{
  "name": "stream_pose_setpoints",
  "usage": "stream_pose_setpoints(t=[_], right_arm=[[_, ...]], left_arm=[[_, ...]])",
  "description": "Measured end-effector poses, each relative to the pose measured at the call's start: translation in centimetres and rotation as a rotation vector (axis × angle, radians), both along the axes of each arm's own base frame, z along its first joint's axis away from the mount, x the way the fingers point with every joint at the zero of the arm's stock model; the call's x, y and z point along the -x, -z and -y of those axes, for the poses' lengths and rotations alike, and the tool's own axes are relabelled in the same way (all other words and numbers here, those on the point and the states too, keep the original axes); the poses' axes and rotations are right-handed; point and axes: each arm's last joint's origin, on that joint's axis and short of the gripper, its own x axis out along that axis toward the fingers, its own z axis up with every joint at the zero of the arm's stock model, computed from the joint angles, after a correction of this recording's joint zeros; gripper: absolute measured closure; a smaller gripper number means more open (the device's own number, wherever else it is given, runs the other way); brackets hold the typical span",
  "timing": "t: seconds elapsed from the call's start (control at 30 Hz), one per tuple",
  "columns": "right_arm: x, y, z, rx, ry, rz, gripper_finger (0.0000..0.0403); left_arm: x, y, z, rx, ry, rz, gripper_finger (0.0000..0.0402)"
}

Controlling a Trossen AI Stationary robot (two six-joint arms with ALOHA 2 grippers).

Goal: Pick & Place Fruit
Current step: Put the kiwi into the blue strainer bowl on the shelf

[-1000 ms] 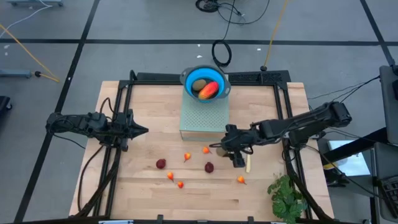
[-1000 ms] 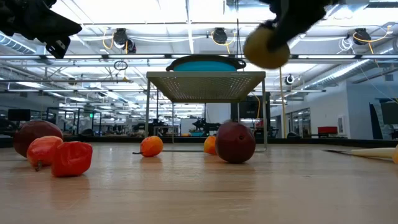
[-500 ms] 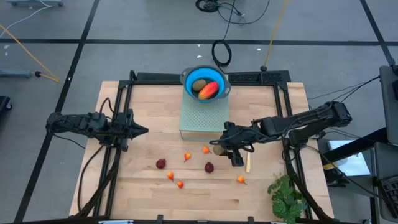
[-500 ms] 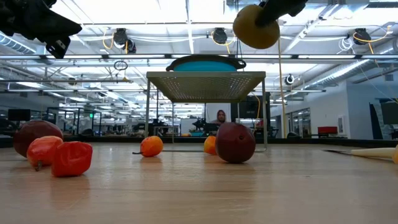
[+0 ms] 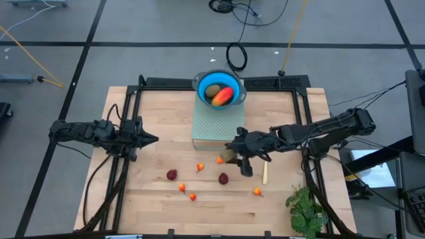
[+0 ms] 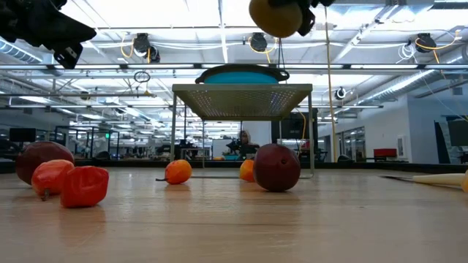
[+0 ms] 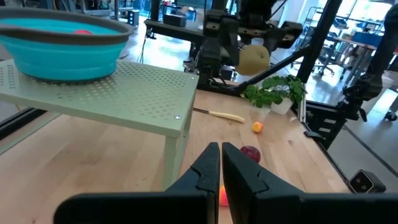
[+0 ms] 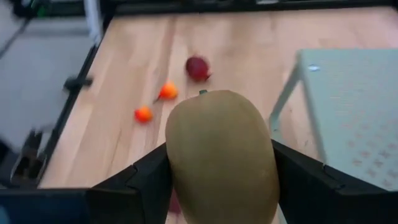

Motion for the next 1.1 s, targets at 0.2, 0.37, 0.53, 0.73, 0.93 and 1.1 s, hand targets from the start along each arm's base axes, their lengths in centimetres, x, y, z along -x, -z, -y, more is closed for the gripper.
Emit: stream_pose_setpoints(t=[0.2,0.37,0.53,0.73,0.93,1.1], right_arm=[[-0.3,-0.3,0.7,-0.216,0.186,0.013,0.0176],[-0.5,-0.3,1.9,-0.457,0.378,-0.003,0.0175],[-0.6,-0.3,2.9,-0.681,0.49,-0.038,0.0177],[-0.7,-0.3,3.9,-0.94,0.613,-0.093,0.0174],[-0.7,-0.3,4.4,-1.158,0.657,-0.187,0.0173],[-0.7,-0.4,4.4,-1.252,0.652,-0.25,0.0172]], left_arm=[[0.0,0.0,0.0,0.005,0.0,0.0,0.0385],[0.0,0.0,0.0,0.005,0.0,0.0,0.0385],[0.0,0.0,0.0,0.005,0.0,0.0,0.0385],[0.0,0.0,0.0,0.005,0.0,0.0,0.0385],[0.0,0.0,0.0,0.005,-0.001,0.0,0.0385],[0.0,0.0,0.0,0.001,0.0,0.0,0.0385]])
